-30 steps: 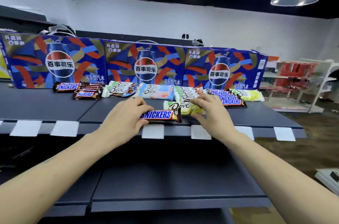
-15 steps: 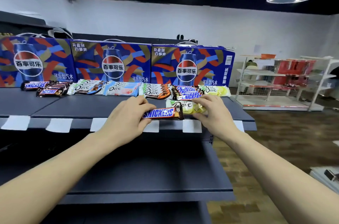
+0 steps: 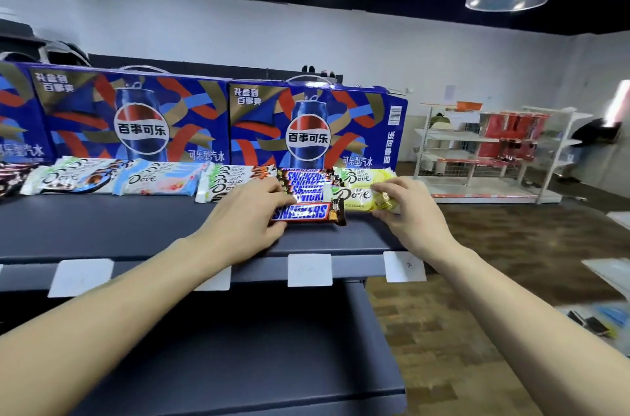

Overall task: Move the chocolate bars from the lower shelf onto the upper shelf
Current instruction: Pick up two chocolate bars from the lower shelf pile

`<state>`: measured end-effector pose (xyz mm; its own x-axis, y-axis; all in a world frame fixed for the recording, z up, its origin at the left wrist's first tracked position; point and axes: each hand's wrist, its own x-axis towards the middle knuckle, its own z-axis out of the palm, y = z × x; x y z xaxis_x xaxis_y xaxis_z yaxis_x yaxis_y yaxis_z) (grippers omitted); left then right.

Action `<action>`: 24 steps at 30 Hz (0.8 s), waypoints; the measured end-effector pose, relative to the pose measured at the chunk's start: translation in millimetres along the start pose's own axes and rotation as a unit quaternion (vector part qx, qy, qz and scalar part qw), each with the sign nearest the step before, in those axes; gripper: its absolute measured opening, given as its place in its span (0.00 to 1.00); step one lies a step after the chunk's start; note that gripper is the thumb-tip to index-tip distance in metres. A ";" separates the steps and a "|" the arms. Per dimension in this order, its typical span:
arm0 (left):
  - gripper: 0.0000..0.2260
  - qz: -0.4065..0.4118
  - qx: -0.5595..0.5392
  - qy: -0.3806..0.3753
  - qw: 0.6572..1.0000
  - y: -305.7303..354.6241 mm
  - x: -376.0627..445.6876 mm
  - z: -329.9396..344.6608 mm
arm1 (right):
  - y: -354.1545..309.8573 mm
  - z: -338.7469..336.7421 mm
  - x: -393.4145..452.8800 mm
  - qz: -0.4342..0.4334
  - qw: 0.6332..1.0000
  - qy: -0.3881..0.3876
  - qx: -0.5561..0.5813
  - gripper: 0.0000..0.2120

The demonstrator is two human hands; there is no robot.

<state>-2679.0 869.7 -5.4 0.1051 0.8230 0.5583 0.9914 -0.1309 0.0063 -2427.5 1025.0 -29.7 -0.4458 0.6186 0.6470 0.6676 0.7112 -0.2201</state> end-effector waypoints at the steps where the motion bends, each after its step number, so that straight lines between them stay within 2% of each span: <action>1: 0.18 0.000 0.000 -0.003 1.000 0.0 6.2 4.0 | 6.6 0.7 3.8 0.003 1.000 0.003 -0.003 0.21; 10: 0.18 -0.034 0.028 -0.042 0.998 5.5 47.5 30.3 | 61.6 9.7 29.5 0.014 1.000 -0.007 -0.012 0.21; 16: 0.20 -0.056 0.058 -0.108 0.991 7.9 69.8 33.0 | 83.9 16.6 42.2 0.044 0.998 -0.036 -0.007 0.20; 20: 0.25 -0.067 0.077 -0.162 0.982 11.7 82.2 26.5 | 87.2 24.6 54.6 0.035 0.998 -0.046 -0.002 0.21; 24: 0.28 -0.073 0.095 -0.179 0.976 17.4 90.3 26.6 | 87.4 34.3 65.4 0.034 0.998 -0.050 0.010 0.20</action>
<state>-2650.2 956.5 23.0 -0.0516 0.9702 0.2366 0.9909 0.0792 -0.1088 -2418.8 1139.1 -31.7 -0.4571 0.6957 0.5542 0.6872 0.6718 -0.2764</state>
